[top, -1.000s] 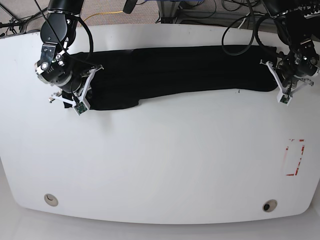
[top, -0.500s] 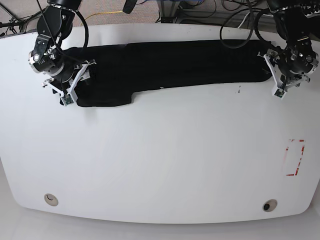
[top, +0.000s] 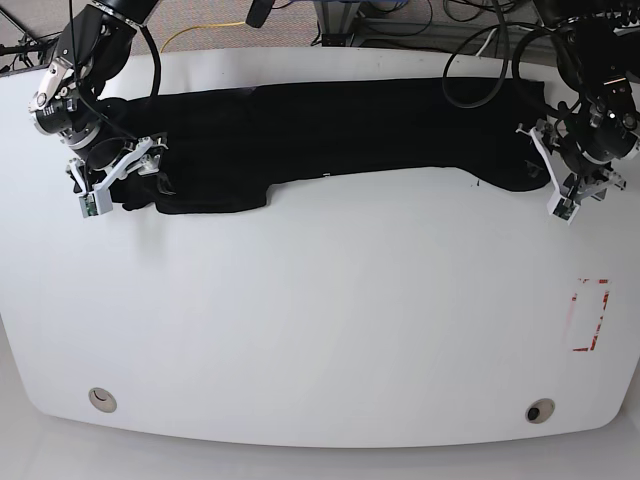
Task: Fold the T-shirt properly
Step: 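Fold the held edge over toward the collar with both grippers, then pull the left gripper along the strip end to straighten it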
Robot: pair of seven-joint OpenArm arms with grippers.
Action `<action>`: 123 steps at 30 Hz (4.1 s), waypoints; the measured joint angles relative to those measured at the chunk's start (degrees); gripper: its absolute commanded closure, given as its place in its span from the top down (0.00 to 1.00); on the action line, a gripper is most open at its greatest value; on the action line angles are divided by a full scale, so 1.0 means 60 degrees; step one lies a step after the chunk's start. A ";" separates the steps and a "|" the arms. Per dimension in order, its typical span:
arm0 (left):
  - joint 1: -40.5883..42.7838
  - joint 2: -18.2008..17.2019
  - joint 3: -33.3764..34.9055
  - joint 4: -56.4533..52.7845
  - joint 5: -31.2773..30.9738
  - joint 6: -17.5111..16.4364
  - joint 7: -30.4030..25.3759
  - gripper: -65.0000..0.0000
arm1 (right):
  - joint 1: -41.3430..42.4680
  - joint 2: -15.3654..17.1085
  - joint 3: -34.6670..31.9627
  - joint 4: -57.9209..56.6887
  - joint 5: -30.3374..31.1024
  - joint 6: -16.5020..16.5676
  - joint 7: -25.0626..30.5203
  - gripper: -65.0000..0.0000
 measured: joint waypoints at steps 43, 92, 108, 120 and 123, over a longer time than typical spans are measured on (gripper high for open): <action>-0.0652 -0.0324 0.0612 -0.3526 0.0412 -0.0015 -0.0390 0.38 | 0.0637 0.1512 -0.2095 -0.5384 0.1778 0.0251 0.2481 0.29; -0.4295 -0.0481 -0.1100 -0.7745 -0.1275 0.0011 -0.1053 0.57 | 0.1475 0.1902 -0.2907 -0.6455 0.1588 0.0182 0.3464 0.29; -0.4707 -0.0058 -0.1075 -0.9107 -0.1249 0.0007 -0.1381 0.01 | 0.1479 0.1902 -0.2907 -0.6455 0.1588 0.0178 0.3468 0.29; -0.4452 -0.0055 -0.1086 -0.7766 -0.1195 0.0007 -0.1206 0.00 | 0.1475 0.1792 -0.2896 -0.6459 0.1585 0.0178 0.3519 0.29; -0.4189 -0.0080 -0.1075 -0.6681 -0.1348 0.0004 -0.1264 0.00 | 0.1483 0.1741 -0.2900 -0.6459 0.1588 0.0178 0.3523 0.29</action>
